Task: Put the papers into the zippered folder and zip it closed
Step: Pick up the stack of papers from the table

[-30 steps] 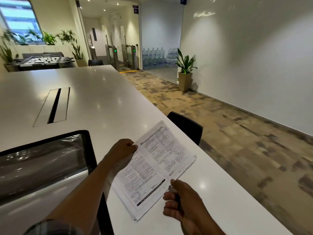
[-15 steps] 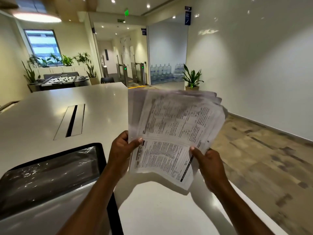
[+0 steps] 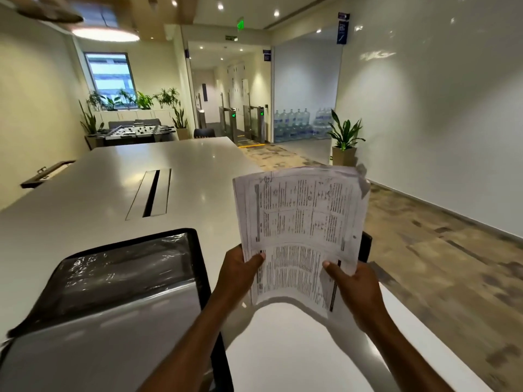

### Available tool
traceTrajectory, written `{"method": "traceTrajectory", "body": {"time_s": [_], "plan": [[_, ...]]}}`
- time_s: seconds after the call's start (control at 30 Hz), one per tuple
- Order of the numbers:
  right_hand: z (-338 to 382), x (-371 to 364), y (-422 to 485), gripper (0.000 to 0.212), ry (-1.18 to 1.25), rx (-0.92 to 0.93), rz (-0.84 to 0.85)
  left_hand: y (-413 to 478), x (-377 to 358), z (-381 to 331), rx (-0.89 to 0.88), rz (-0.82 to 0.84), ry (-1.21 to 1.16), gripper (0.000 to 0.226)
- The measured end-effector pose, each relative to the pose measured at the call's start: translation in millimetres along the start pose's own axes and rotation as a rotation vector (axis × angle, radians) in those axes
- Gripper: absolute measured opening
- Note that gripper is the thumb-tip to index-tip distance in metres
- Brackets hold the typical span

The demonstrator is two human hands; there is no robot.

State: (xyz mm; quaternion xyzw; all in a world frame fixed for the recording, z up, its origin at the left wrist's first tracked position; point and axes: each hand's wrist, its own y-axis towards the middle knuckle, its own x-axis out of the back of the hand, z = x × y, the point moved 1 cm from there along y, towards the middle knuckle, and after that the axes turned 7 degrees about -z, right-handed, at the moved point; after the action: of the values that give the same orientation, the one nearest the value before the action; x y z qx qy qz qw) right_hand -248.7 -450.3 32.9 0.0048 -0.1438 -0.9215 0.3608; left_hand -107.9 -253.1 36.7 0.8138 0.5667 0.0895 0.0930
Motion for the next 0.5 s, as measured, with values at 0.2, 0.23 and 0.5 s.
{"method": "traceTrajectory", "body": {"time_s": [0.2,0.23,0.5], "plan": [[-8.8,-5.6,-5.9,0.022,-0.014,-0.046,0.058,-17.6,-1.9,7.7,-0.006,0.006,0.169,0.029],[-8.8,-4.8,-6.2,0.023,-0.003,-0.044,0.068,-18.6,-0.7,6.1,-0.019,0.004,0.160,0.028],[-9.8,-1.7,-8.7,0.020,0.026,-0.030,0.175,-21.8,6.7,-2.6,-0.046,0.085,0.170,0.022]]}}
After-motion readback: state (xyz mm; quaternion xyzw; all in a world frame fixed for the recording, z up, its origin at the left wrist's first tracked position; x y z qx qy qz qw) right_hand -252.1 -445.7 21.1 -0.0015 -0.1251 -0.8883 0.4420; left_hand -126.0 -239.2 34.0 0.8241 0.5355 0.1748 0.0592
